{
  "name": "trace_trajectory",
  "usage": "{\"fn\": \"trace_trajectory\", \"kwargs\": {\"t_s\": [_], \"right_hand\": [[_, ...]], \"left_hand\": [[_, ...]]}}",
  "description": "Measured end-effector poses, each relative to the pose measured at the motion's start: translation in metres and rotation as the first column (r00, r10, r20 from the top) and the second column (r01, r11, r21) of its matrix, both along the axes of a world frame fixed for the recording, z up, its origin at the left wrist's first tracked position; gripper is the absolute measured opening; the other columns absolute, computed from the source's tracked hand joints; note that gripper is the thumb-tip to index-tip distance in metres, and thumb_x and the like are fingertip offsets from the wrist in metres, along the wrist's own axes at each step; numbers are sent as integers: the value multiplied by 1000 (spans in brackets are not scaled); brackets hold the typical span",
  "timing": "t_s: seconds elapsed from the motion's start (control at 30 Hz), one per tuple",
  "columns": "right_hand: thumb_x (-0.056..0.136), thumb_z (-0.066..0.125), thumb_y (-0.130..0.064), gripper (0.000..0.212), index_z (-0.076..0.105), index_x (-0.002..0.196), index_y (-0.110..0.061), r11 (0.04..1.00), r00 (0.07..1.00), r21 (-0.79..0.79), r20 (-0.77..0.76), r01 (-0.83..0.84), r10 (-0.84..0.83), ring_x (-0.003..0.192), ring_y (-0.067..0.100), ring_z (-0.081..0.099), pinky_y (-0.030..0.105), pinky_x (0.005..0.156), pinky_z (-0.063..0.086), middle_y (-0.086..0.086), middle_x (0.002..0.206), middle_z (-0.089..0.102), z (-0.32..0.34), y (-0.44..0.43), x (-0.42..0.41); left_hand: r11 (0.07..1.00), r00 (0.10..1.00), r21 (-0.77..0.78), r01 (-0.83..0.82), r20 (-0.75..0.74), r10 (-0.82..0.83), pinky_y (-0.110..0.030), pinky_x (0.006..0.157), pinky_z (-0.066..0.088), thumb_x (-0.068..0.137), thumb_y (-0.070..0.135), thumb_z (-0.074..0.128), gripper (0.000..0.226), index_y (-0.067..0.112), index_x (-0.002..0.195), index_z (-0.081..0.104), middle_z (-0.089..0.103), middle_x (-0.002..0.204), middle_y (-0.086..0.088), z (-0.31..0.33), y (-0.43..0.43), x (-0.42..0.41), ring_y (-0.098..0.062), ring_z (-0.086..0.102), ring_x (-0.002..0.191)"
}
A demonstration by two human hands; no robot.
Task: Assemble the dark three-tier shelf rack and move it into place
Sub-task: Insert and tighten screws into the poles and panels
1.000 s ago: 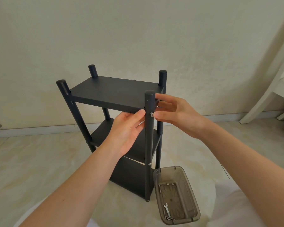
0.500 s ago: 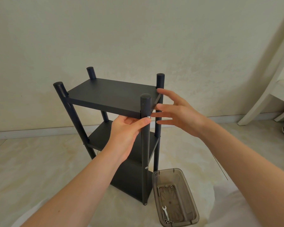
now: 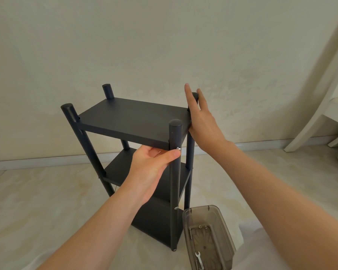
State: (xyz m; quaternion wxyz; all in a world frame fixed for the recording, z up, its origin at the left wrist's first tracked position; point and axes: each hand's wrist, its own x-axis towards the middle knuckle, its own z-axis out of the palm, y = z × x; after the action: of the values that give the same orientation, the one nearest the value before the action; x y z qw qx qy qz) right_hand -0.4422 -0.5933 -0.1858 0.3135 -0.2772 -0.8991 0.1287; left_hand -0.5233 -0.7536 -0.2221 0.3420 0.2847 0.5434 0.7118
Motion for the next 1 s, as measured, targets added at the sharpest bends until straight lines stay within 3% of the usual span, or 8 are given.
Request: {"fn": "trace_trajectory", "kwargs": {"t_s": [0.2, 0.33, 0.5, 0.67, 0.73, 0.8, 0.87, 1.0], "right_hand": [[79, 44, 22, 104, -12, 157, -19, 993, 993, 101, 102, 55, -65, 51, 29, 39, 39, 57, 42, 24, 152, 14, 5, -7, -2], [78, 45, 23, 103, -9, 157, -14, 989, 989, 132, 122, 67, -83, 45, 24, 32, 37, 53, 35, 26, 144, 23, 6, -9, -1], [79, 44, 22, 103, -10, 157, -17, 991, 993, 124, 97, 55, -67, 47, 26, 35, 36, 54, 35, 25, 146, 22, 4, -9, -1], [85, 42, 18, 103, -12, 155, -34, 995, 994, -29, 49, 96, -94, 88, 44, 59, 47, 75, 51, 18, 161, 11, 8, -22, 8], [82, 43, 17, 101, -3, 156, -34, 985, 988, -72, 27, 155, -153, 82, 40, 59, 43, 68, 48, 15, 161, 13, 13, -34, 13], [80, 44, 13, 83, 23, 151, -23, 979, 977, -91, -87, 185, -192, 73, 33, 54, 38, 61, 42, 11, 146, 30, 18, -47, 18], [82, 43, 7, 52, 46, 128, -17, 985, 952, -116, -265, 128, -155, 74, 26, 53, 38, 62, 42, 3, 122, 46, 22, -60, 23], [89, 46, -1, 26, 49, 102, -22, 930, 920, -310, -385, -197, 66, 74, 4, 54, 18, 62, 46, -6, 87, 57, 20, -81, 37]], "left_hand": [[1000, 1000, 0, 2, -3, -2, -32, 91, 55, 83, 7, 78, 29, 18, 107, 68, 78, 104, 1, 1, -1, 1, -18, 74, 101], [1000, 1000, 9, 4, -7, -4, -24, 82, 57, 83, 7, 77, 28, 18, 107, 67, 78, 101, 3, 1, -1, 1, -16, 74, 99], [1000, 1000, -11, -2, -11, 1, -33, 92, 55, 83, 8, 77, 28, 19, 107, 67, 78, 102, 2, 3, -2, 2, -18, 74, 101], [1000, 1000, -22, -1, -7, 1, -40, 100, 53, 83, 8, 77, 28, 19, 107, 67, 78, 104, 1, 3, -5, 3, -20, 73, 103], [1000, 1000, -18, 3, 7, -3, -43, 103, 51, 83, 7, 77, 30, 17, 109, 67, 77, 106, -1, 3, -6, 3, -22, 73, 105], [1000, 1000, -13, 7, 16, -7, -46, 105, 50, 83, 5, 77, 32, 13, 112, 67, 77, 108, -5, 4, -6, 3, -24, 72, 106], [1000, 1000, 0, 9, 18, -9, -47, 105, 51, 83, 4, 76, 33, 10, 114, 67, 76, 108, -7, 5, -6, 4, -24, 72, 105], [999, 999, 37, 38, 28, -39, -44, 103, 53, 70, 19, 82, 50, 10, 117, 66, 76, 110, -6, 9, -6, 6, -23, 72, 106]]}}
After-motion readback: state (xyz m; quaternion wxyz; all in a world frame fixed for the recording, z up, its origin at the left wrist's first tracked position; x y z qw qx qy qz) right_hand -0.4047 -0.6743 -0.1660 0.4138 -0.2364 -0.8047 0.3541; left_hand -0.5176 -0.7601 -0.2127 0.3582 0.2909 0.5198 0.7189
